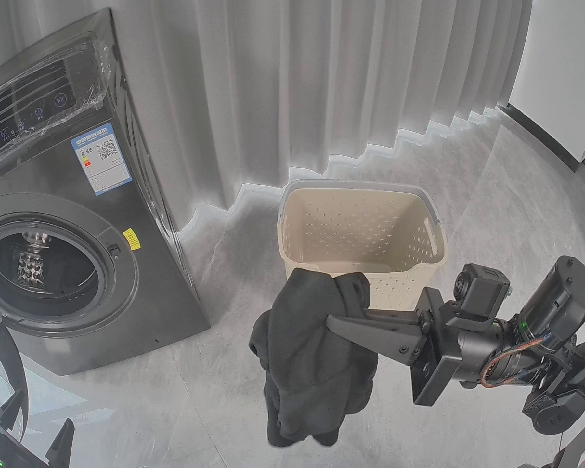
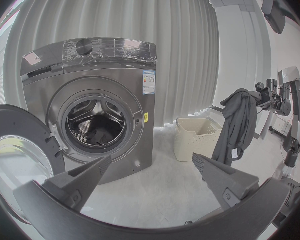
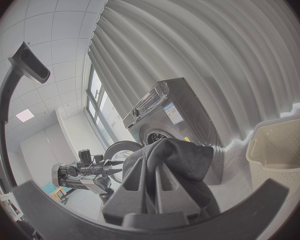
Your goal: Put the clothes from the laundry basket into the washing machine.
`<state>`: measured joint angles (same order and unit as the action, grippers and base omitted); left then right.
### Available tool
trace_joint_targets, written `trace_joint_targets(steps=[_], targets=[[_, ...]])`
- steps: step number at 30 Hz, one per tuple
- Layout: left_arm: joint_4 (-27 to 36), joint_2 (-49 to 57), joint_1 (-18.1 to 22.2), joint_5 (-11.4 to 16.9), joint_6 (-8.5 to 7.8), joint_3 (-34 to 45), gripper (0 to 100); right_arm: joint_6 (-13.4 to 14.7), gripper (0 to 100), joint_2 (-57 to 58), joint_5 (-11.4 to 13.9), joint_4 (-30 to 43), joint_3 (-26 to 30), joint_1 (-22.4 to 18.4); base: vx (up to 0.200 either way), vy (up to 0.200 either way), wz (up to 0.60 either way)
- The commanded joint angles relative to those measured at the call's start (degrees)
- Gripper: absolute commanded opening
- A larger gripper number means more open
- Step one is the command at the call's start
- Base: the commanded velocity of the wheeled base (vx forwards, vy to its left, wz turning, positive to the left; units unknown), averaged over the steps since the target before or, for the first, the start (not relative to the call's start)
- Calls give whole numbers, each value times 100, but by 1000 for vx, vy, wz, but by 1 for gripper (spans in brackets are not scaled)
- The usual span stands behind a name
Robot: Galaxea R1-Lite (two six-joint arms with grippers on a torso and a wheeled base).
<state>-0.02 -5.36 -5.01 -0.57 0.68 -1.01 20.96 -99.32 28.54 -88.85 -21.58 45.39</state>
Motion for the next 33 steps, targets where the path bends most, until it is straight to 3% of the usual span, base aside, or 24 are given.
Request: trace_joint_targets(steps=[1,11,15,20,33], targets=[[-6,-9,0,-4,2,101,100,5,0,-35,3,-1,-66,14,0,0,0],[2,0,0,-4,-7,101,100,-13,0,-53,-33,-1,-13,93,0,0,0],[2,0,0,-4,-7,101,100,-215,0,-149,-147,-10,-57,93,0,0,600],[2,0,0,-13,-7,101,100,-241,0,-149,-156,-1,-57,102,0,0,600],[2,-9,0,-13,-7,101,100,-250,0,-202,-191,-1,-136,111,0,0,46]])
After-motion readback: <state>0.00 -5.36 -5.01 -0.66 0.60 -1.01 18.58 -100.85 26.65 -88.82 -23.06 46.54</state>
